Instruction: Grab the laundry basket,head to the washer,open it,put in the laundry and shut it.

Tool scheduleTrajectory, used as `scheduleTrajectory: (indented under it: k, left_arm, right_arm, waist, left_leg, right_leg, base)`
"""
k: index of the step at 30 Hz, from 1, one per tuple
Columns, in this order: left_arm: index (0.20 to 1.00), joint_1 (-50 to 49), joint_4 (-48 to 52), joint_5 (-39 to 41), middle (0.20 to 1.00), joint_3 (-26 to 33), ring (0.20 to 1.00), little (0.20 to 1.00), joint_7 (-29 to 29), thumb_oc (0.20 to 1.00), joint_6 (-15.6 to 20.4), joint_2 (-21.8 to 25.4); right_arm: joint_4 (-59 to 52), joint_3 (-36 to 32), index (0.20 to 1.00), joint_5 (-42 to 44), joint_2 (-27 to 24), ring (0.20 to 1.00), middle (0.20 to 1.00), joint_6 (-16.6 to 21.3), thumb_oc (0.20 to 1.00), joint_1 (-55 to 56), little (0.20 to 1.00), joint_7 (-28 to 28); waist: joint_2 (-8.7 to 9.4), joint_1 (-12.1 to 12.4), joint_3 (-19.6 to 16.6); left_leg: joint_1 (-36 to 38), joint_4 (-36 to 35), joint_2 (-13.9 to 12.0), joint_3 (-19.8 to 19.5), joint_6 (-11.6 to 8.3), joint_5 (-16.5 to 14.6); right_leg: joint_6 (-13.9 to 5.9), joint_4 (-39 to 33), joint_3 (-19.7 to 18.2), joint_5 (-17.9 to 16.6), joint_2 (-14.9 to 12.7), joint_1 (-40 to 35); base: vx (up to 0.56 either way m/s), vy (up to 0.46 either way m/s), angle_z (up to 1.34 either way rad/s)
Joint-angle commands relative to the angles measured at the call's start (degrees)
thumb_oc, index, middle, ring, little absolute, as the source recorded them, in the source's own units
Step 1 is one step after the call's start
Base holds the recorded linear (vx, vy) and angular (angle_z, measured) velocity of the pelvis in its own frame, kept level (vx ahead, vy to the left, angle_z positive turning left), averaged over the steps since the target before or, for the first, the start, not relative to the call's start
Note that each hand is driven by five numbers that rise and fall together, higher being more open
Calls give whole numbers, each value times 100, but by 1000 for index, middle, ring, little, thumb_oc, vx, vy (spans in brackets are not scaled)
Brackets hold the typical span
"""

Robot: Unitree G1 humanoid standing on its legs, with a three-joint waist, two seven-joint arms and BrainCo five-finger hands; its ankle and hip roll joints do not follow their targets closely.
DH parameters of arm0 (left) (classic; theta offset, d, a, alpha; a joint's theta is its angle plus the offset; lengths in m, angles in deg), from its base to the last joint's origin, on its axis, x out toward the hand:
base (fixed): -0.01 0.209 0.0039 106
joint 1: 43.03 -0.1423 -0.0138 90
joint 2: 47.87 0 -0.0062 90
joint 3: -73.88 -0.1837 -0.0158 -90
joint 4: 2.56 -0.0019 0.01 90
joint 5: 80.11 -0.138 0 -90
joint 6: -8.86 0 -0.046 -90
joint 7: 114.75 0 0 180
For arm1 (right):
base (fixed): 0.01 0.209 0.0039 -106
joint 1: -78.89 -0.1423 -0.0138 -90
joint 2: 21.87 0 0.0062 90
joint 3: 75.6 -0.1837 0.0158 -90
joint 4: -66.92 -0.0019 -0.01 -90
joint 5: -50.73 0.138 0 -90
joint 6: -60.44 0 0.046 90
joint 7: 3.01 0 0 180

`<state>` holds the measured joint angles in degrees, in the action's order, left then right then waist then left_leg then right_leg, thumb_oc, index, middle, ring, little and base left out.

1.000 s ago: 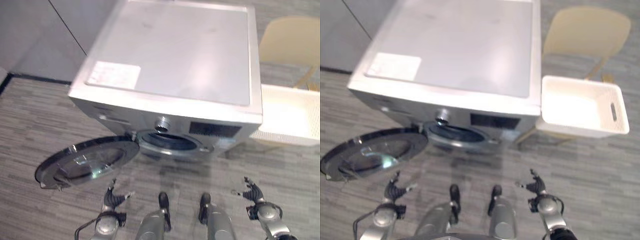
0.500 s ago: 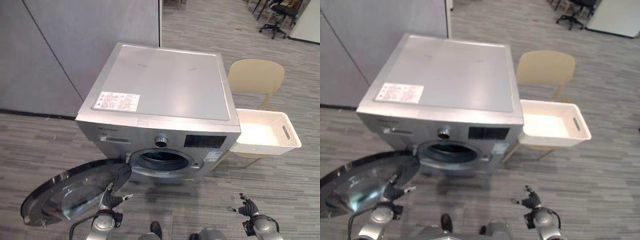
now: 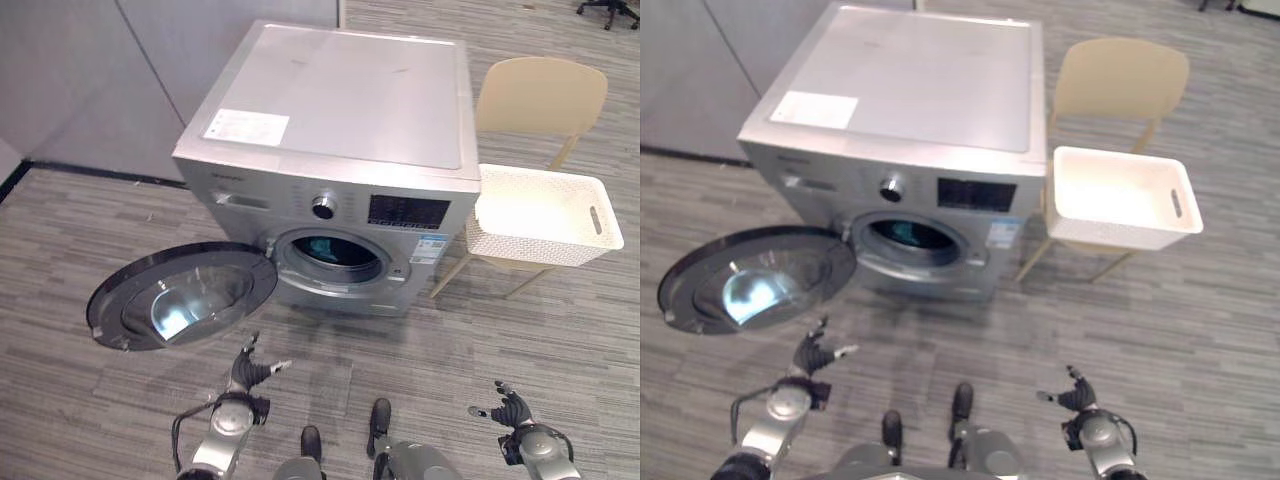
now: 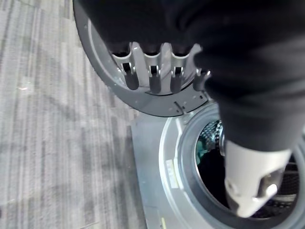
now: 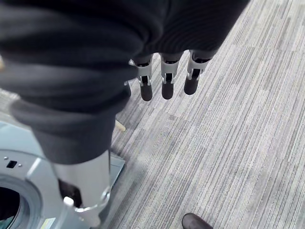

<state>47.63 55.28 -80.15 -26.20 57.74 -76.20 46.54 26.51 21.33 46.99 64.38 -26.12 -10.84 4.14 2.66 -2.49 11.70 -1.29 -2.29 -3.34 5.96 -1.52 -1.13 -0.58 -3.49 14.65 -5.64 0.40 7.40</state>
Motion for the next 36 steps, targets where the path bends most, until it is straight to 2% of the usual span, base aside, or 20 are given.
scheduleTrajectory:
  k: [1, 4, 6, 7, 10, 12, 15, 17, 20, 21, 25, 31, 33, 34, 35, 36]
  left_arm:
    - [1000, -54, 61, -453, 1000, 102, 1000, 1000, -253, 1000, 207, 540]
    - [1000, 247, 184, -845, 1000, 145, 1000, 1000, -387, 1000, 205, 987]
    - [1000, 753, 181, -1293, 1000, 157, 1000, 1000, -529, 1000, 179, 1575]
    - [1000, 758, 179, -1293, 1000, 155, 1000, 1000, -529, 1000, 180, 1577]
    - [1000, 1371, -82, -1811, 1000, 96, 1000, 1000, -685, 1000, 69, 2336]
    - [1000, 2065, -503, -2219, 1000, -173, 1000, 1000, -754, 1000, -80, 2887]
    - [1000, 2842, -1176, -2382, 1000, -482, 1000, 1000, -777, 1000, -209, 3326]
    - [1000, 3501, -2031, -2273, 1000, -739, 1000, 1000, -729, 1000, -296, 3498]
    - [1000, 3715, -2392, -2182, 1000, -817, 1000, 1000, -731, 1000, -316, 3527]
    - [1000, 4013, -2882, -2110, 1000, -909, 1000, 1000, -721, 1000, -353, 3583]
    - [1000, 4330, -3411, -2150, 1000, -1108, 1000, 1000, -568, 1000, -357, 3798]
    - [1000, 3858, -3711, -2238, 1000, -855, 1000, 1000, -407, 1000, -446, 3751]
    - [1000, 3426, -3541, -2053, 1000, -549, 1000, 1000, -444, 1000, -401, 3370]
    - [1000, 2861, -3128, -1649, 1000, -168, 1000, 1000, -587, 1000, -309, 2908]
    - [1000, 2848, -3122, -1651, 1000, -158, 1000, 1000, -587, 1000, -311, 2907]
    - [1000, 2108, -2379, -1191, 1000, 236, 1000, 1000, -712, 1000, -214, 2315]
  right_arm:
    - [-202, 95, 1000, 79, -83, 1000, 1000, 124, 1000, -4, 1000, -44]
    - [-288, 113, 1000, 32, -147, 1000, 1000, 122, 1000, -5, 1000, -86]
    - [-507, 130, 1000, -14, -298, 1000, 1000, 155, 1000, 52, 1000, -178]
    - [-508, 127, 1000, -15, -296, 1000, 1000, 154, 1000, 50, 1000, -178]
    - [-721, 130, 1000, -55, -479, 1000, 1000, 199, 1000, 139, 1000, -263]
    - [-788, 203, 1000, -85, -606, 1000, 1000, 213, 1000, 140, 1000, -313]
    - [-881, 308, 1000, -95, -691, 1000, 1000, 224, 1000, 142, 1000, -355]
    - [-887, 450, 1000, -90, -710, 1000, 1000, 211, 1000, 63, 1000, -379]
    - [-884, 515, 1000, -57, -686, 1000, 1000, 208, 1000, 5, 1000, -373]
    - [-893, 626, 1000, -6, -673, 1000, 1000, 213, 1000, -88, 1000, -370]
    - [-986, 827, 1000, 94, -629, 1000, 1000, 267, 1000, -266, 1000, -387]
    - [-1211, 891, 1000, 295, -551, 1000, 1000, 295, 1000, -329, 1000, -431]
    - [-1240, 925, 1000, 216, -496, 1000, 1000, 296, 1000, -299, 1000, -426]
    - [-1239, 861, 1000, 176, -442, 1000, 1000, 291, 1000, -267, 1000, -375]
    - [-1240, 866, 1000, 176, -446, 1000, 1000, 290, 1000, -267, 1000, -375]
    - [-1235, 751, 1000, 107, -379, 1000, 1000, 260, 1000, -200, 1000, -313]
  waist:
    - [164, 88, -315]
    - [192, 74, -337]
    - [176, 11, -347]
    - [178, 12, -364]
    - [154, -75, -372]
    - [144, -152, -321]
    - [173, -239, -248]
    - [259, -294, -132]
    - [312, -313, -84]
    - [391, -337, 6]
    - [515, -361, 110]
    - [648, -318, 224]
    - [651, -252, 247]
    - [634, -172, 279]
    - [631, -178, 277]
    - [599, -90, 291]
  left_leg:
    - [-671, 635, 220, 155, -17, -91]
    - [-560, 530, 238, 277, 28, -134]
    - [-478, 446, 273, 376, 57, -169]
    - [-503, 440, 273, 378, 57, -152]
    - [-497, 383, 292, 445, 87, -164]
    - [-591, 386, 288, 483, 107, -147]
    - [-742, 374, 277, 513, 131, -133]
    - [-969, 375, 243, 518, 143, -72]
    - [-1071, 380, 218, 523, 142, -43]
    - [-1225, 399, 200, 529, 146, -6]
    - [-1491, 381, 142, 548, 146, 78]
    - [-1648, 320, 106, 514, 140, 147]
    - [-1576, 280, 123, 499, 132, 131]
    - [-1504, 269, 157, 495, 137, 98]
    - [-1502, 268, 157, 494, 137, 98]
    - [-1389, 260, 197, 482, 146, 56]
  right_leg:
    - [-602, 453, -282, 948, -490, -518]
    - [-684, 517, -388, 899, -517, -483]
    - [-762, 609, -505, 863, -553, -417]
    - [-760, 604, -507, 849, -553, -392]
    - [-818, 634, -588, 800, -580, -305]
    - [-859, 679, -610, 752, -593, -152]
    - [-900, 710, -648, 690, -585, 48]
    - [-920, 734, -687, 593, -573, 291]
    - [-928, 747, -702, 550, -571, 404]
    - [-936, 744, -717, 488, -560, 528]
    - [-971, 734, -722, 349, -534, 791]
    - [-983, 691, -676, 291, -528, 943]
    - [-983, 687, -637, 332, -547, 878]
    - [-962, 696, -605, 374, -570, 823]
    - [-962, 695, -604, 374, -570, 821]
    - [-943, 714, -558, 430, -588, 746]
  base:
    - [87, 119, -19]
    - [63, 97, -38]
    - [64, 123, -23]
    - [50, 102, -26]
    - [32, 85, -24]
    - [-21, 72, -21]
    - [-42, 40, 0]
    - [-74, 23, -11]
    - [-56, 5, -21]
    - [-48, -2, -12]
    - [-47, -2, -4]
    - [-6, 12, -3]
    - [33, 22, 4]
    - [0, 0, 0]
    - [26, 36, -1]
    - [33, 23, 0]
